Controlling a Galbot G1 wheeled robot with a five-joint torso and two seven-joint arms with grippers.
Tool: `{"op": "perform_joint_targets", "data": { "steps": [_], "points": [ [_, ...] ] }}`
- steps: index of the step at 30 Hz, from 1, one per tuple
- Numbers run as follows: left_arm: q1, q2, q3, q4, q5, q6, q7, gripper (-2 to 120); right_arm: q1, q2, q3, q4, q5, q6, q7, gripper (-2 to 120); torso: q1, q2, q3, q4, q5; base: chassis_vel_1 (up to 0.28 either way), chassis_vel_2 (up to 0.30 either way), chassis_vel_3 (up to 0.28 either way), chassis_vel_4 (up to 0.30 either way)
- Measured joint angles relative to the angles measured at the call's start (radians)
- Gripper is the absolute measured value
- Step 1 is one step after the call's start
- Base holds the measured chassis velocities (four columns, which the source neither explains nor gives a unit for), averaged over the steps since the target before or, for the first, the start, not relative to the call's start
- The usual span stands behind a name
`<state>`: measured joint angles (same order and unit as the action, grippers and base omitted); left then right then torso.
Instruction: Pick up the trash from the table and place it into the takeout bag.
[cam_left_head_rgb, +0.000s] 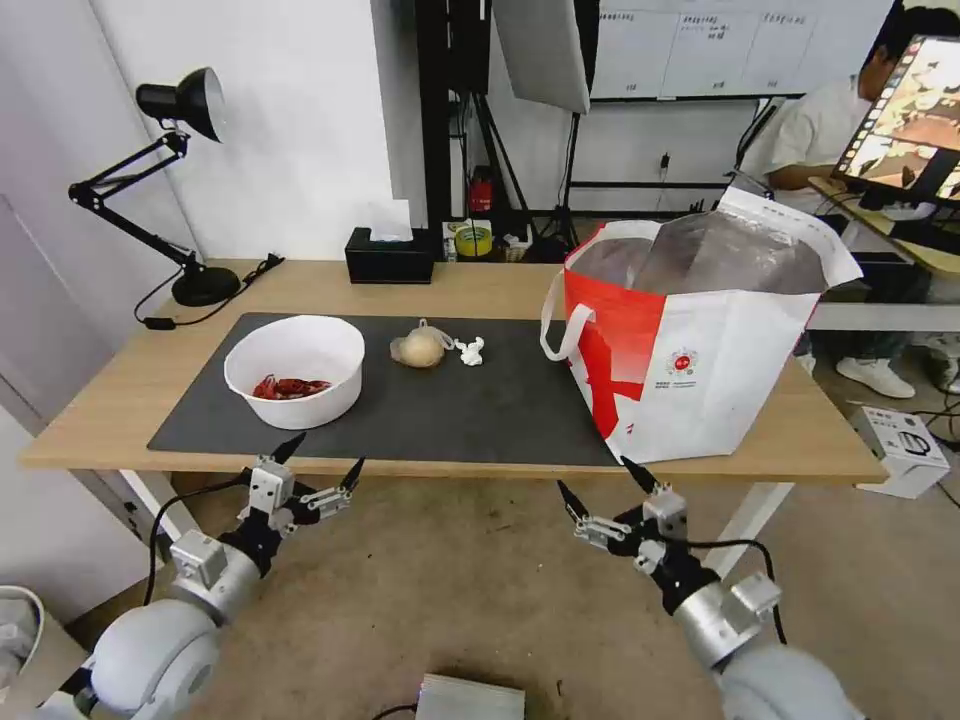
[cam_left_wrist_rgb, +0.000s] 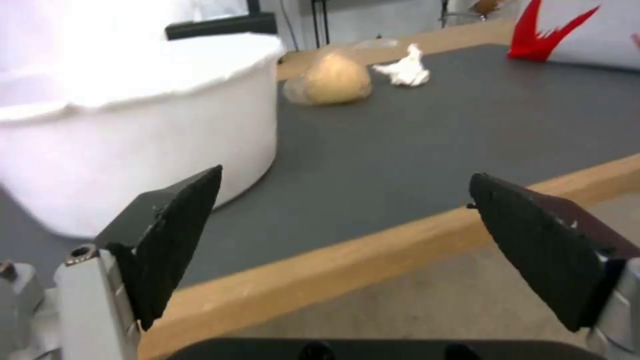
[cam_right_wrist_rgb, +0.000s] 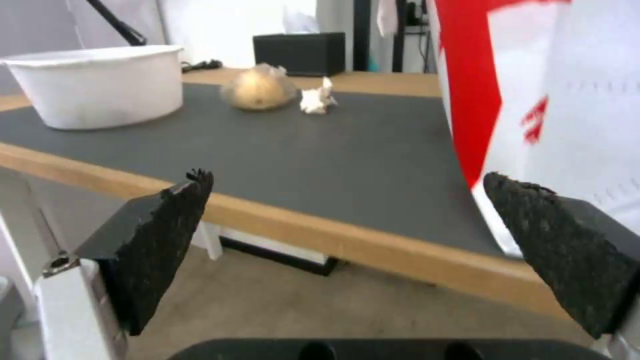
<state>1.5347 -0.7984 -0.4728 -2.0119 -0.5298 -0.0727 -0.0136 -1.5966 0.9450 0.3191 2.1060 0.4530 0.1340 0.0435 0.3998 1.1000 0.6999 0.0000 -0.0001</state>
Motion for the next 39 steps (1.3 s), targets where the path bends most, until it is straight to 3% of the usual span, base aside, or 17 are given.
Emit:
{"op": "perform_joint_targets", "data": {
  "steps": [12,28,39],
  "points": [
    [0.006,-0.004,-0.008,0.022,0.000,-0.016,0.002,100,-0.002,0.024,-0.006,0.017,0.004,-0.002,0.001,100,0.000,0.000,0.000,0.0000,0.0001,0.000,0.000,0.000,0.000],
    [-0.019,-0.014,0.013,0.032,0.004,-0.018,0.004,100,0.044,0.001,-0.014,0.024,0.047,-0.041,0.003,100,0.000,0.000,0.000,0.0000,0.0001,0.000,0.000,0.000,0.000],
    [-0.023,-0.022,0.016,0.035,0.006,-0.017,0.004,100,0.249,-0.053,-0.126,0.006,0.130,-0.152,0.014,100,0.000,0.000,0.000,0.0001,0.0002,0.000,0.000,0.000,0.000]
  ]
}}
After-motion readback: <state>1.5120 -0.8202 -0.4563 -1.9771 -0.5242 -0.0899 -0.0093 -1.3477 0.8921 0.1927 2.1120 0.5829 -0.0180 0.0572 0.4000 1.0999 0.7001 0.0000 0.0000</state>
